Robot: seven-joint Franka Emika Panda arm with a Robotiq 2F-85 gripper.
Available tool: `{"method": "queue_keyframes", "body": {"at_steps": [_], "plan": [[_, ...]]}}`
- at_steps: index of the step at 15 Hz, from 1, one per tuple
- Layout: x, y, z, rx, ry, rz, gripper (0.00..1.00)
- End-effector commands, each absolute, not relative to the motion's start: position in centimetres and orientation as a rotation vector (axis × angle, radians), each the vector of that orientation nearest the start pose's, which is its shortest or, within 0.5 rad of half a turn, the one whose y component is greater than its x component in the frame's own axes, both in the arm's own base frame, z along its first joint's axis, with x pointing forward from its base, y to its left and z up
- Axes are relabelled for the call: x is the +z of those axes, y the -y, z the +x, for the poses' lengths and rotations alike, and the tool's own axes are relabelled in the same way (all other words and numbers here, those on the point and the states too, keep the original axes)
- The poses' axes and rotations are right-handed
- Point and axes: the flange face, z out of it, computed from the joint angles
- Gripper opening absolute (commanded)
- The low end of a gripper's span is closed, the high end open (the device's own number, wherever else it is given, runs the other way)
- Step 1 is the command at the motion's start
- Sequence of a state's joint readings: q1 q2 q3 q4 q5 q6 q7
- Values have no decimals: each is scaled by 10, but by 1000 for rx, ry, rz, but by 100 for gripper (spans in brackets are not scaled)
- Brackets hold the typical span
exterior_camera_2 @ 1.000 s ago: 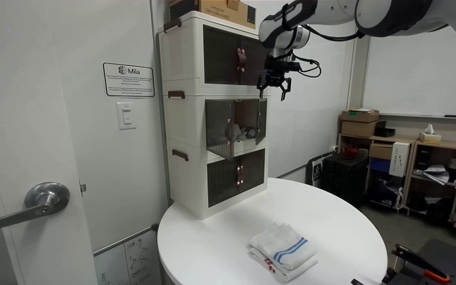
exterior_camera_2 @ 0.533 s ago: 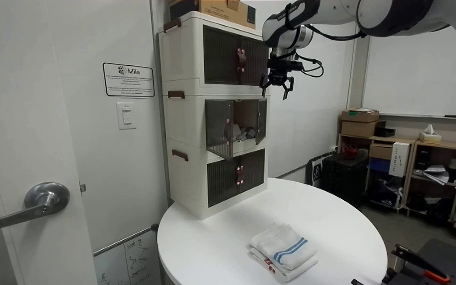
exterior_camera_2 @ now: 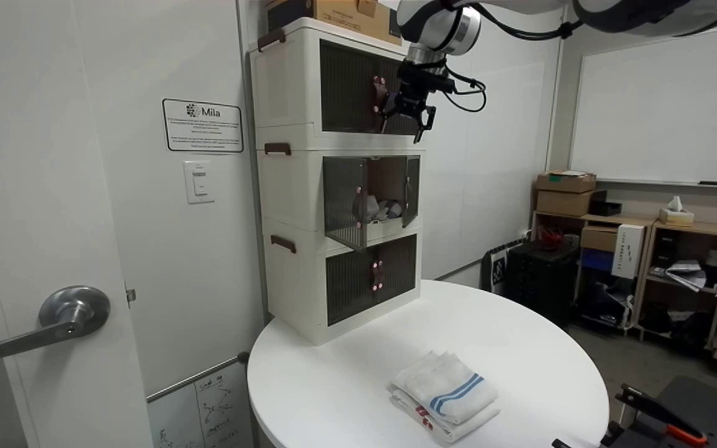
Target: Open the right door of the middle shelf
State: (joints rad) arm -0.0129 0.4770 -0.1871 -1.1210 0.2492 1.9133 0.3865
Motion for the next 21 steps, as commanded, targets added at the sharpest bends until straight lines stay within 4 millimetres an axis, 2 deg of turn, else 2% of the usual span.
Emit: {"method": "queue_keyframes", "body": {"at_steps": [1, 4, 7, 10, 12, 15, 17, 21], "plan": [[539, 92, 725, -378, -864, -2809, 100], [506, 111, 732, -338, -917, -2839, 100], [492, 144, 730, -319, -981, -2854, 100], [499, 185, 718, -326, -1045, -2858, 100], [512, 217, 705, -348, -1065, -2867, 100], [519, 263, 682, -329, -996, -2913, 100], [515, 293, 669, -284, -923, -2948, 100], [505, 328, 657, -258, -794, -3012, 100]]}}
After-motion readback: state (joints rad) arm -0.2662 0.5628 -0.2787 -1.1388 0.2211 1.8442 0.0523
